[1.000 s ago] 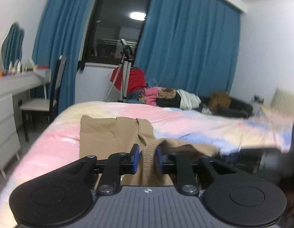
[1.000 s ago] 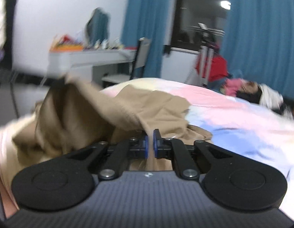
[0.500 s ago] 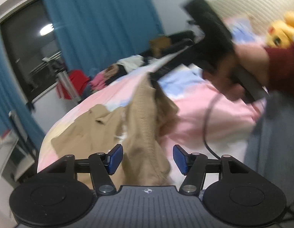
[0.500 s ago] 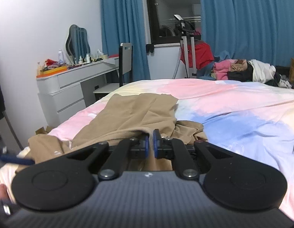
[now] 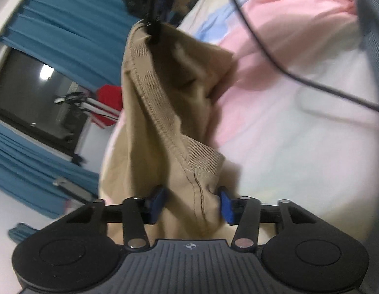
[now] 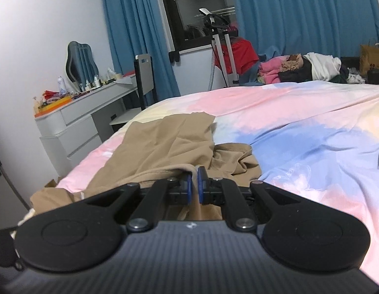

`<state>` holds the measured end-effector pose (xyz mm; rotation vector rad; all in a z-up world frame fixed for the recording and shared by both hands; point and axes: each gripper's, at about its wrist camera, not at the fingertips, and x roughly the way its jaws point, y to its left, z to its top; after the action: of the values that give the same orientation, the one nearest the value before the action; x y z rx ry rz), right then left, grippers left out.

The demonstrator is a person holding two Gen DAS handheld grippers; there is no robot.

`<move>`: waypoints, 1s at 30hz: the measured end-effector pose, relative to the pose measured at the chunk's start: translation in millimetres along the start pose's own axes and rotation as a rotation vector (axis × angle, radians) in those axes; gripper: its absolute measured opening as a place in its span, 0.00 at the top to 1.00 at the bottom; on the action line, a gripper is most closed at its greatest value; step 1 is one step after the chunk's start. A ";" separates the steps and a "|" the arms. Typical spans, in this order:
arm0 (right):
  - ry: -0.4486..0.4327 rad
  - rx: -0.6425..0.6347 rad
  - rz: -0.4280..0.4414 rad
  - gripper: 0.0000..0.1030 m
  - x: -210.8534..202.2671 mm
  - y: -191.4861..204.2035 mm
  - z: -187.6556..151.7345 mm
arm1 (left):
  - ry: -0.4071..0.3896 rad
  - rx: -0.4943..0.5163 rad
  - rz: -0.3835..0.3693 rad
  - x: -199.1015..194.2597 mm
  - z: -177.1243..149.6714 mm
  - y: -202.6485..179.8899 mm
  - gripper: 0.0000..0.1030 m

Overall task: Fold clothes
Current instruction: 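Raise the tan T-shirt high with both grippers holding its shoulders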

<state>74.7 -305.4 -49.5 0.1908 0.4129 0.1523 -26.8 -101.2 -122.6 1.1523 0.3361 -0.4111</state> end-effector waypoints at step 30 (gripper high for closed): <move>-0.754 -0.260 -0.011 0.93 -303.0 110.8 295.4 | -0.794 -0.882 0.440 -302.9 109.0 425.1 0.95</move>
<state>-89.9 -299.1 355.7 -0.0188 -0.3565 0.1115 -84.0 -12.4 400.1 0.1273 -0.4122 -0.2512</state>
